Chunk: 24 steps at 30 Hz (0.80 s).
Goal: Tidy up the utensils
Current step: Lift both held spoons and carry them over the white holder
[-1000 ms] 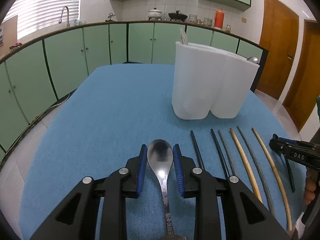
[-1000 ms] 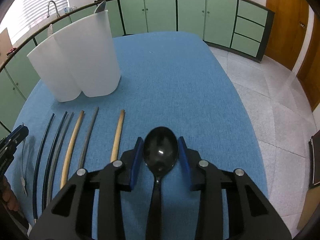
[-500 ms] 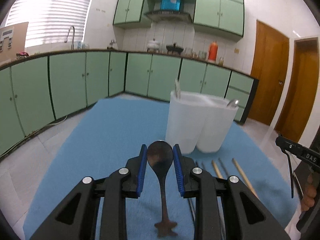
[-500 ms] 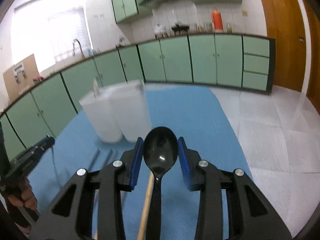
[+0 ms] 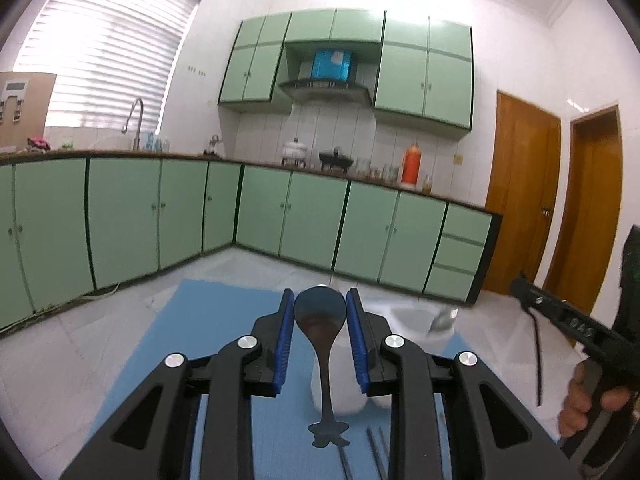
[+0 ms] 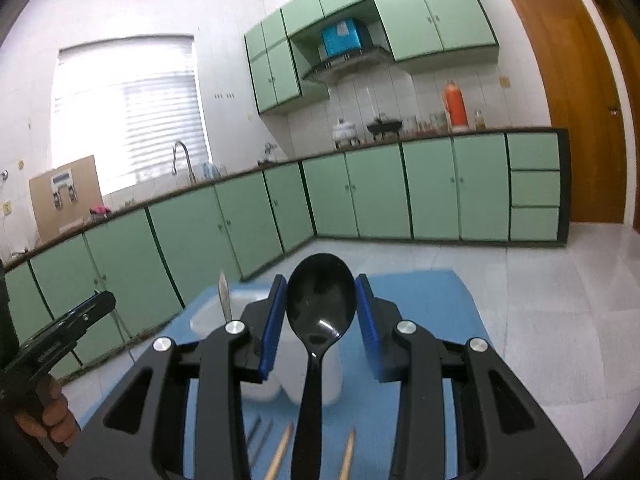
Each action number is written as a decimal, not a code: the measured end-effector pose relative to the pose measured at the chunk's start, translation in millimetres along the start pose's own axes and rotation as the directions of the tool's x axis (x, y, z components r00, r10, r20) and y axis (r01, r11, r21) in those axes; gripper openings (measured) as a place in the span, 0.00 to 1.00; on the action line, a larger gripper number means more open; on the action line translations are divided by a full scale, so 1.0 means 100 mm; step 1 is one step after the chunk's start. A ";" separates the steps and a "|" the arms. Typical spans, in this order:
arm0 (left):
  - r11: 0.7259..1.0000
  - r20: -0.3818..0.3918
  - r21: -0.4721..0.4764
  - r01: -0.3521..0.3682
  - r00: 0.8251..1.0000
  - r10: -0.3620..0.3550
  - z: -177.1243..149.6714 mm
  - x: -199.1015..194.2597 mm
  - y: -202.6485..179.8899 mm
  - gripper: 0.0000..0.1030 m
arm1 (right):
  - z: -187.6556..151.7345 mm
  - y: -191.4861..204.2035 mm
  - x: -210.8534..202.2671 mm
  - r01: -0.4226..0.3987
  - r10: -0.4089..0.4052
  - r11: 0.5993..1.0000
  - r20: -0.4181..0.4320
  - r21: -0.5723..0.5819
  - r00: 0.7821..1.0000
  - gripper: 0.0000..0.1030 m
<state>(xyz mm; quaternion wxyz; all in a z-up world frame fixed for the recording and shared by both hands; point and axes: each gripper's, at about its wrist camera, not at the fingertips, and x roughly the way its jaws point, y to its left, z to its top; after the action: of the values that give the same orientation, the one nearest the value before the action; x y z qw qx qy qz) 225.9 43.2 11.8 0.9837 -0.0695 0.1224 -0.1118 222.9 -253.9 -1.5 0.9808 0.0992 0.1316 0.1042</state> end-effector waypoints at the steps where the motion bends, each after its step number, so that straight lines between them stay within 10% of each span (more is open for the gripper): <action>1: 1.000 0.014 -0.001 0.004 1.000 -0.004 0.07 0.01 0.00 0.25 | 0.05 0.00 0.05 -0.005 0.005 1.000 0.011 0.003 1.000 0.33; 11: 0.998 0.116 0.016 0.060 0.991 -0.061 0.59 0.40 -0.23 0.25 | 0.26 0.09 0.70 0.056 -0.055 0.998 0.102 -0.004 0.993 0.33; 24: 0.998 0.070 0.003 0.063 0.996 -0.063 0.31 1.11 -0.21 0.25 | 0.12 0.03 1.16 0.109 -0.109 0.994 0.154 0.011 0.982 0.33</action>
<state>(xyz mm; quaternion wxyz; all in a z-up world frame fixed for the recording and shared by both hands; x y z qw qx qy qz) 334.7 0.0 20.3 0.9834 -0.0768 0.0853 -0.1404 335.2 -226.4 -16.8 0.9922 0.1008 0.0604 0.0421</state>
